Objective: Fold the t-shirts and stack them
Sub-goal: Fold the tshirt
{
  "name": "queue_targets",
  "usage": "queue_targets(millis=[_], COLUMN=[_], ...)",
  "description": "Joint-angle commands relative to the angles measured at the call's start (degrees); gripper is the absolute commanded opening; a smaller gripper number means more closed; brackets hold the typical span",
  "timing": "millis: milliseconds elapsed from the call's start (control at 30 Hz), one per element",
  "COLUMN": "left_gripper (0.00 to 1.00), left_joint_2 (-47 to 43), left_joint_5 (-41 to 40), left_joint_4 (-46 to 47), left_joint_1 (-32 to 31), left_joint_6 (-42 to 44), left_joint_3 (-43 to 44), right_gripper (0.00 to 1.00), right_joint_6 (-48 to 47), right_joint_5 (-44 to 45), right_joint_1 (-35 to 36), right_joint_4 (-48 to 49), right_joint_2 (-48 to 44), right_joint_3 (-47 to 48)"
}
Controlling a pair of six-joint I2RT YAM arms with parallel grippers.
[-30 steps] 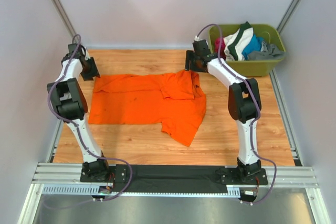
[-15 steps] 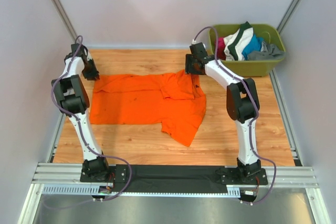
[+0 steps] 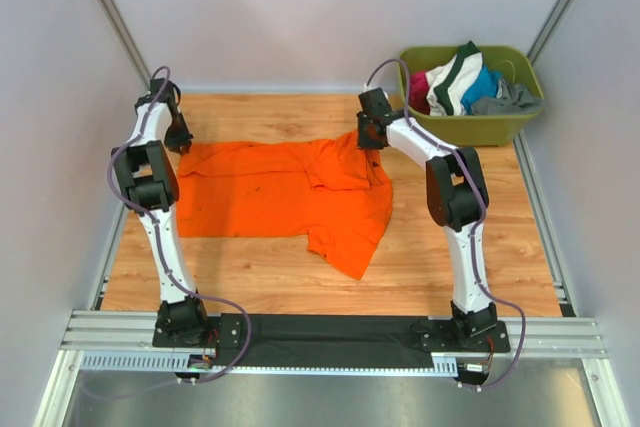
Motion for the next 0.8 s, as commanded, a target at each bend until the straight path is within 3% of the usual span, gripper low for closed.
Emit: queue_targets(millis=[0, 167, 400, 667, 767], left_gripper=[0.30, 0.30, 0.29, 0.29, 0.29], left_joint_2=[2.49, 4.34, 5.49, 5.13, 5.05], left_joint_5=[-6.86, -8.63, -9.68, -10.91, -11.00], left_joint_4=[-4.17, -6.98, -8.57, -8.66, -8.48], left_joint_1=[0.17, 0.17, 0.17, 0.08, 0.17], left_joint_6=[-1.21, -1.65, -2.18, -1.30, -0.33], left_joint_3=[3.16, 6.06, 8.35, 9.93, 10.20], right_gripper=[0.28, 0.24, 0.26, 0.29, 0.26], right_joint_6=[0.26, 0.43, 0.87, 0.26, 1.05], right_joint_5=[1.23, 3.69, 4.32, 7.56, 9.58], right_joint_1=[0.26, 0.17, -0.44, -0.62, -0.62], right_joint_4=[0.79, 0.09, 1.32, 0.80, -0.52], right_joint_2=[-0.16, -0.59, -3.67, -2.97, 0.10], right_joint_3=[-1.45, -3.73, -6.38, 2.23, 6.80])
